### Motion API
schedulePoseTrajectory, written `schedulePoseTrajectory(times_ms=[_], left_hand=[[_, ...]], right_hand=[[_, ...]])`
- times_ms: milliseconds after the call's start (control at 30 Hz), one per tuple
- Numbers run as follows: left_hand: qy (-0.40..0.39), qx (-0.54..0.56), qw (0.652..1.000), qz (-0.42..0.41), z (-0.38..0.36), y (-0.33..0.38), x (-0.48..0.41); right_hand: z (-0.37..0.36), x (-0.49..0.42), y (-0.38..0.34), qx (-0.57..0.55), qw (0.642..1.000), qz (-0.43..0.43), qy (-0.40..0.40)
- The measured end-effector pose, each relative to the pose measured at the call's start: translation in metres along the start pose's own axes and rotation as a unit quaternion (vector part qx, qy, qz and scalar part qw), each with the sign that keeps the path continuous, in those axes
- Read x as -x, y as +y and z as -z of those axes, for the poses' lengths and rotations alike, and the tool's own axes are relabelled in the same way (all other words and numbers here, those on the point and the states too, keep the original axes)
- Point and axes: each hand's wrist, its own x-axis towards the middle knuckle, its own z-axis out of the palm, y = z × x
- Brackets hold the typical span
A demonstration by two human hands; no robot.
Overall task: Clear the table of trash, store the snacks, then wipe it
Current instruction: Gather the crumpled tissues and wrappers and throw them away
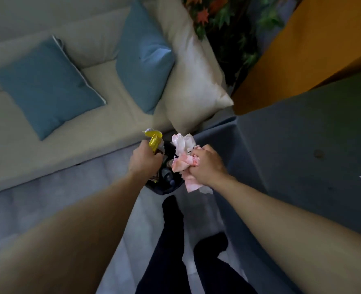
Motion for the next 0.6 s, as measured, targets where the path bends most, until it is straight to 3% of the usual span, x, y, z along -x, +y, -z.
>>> schedulePoseTrajectory(times_ms=[600], left_hand=[[-0.052,0.078,0.991,0.095,-0.168,-0.131,-0.162]], right_hand=[[-0.200,-0.143,0.076,-0.025,0.993,-0.082,-0.078]])
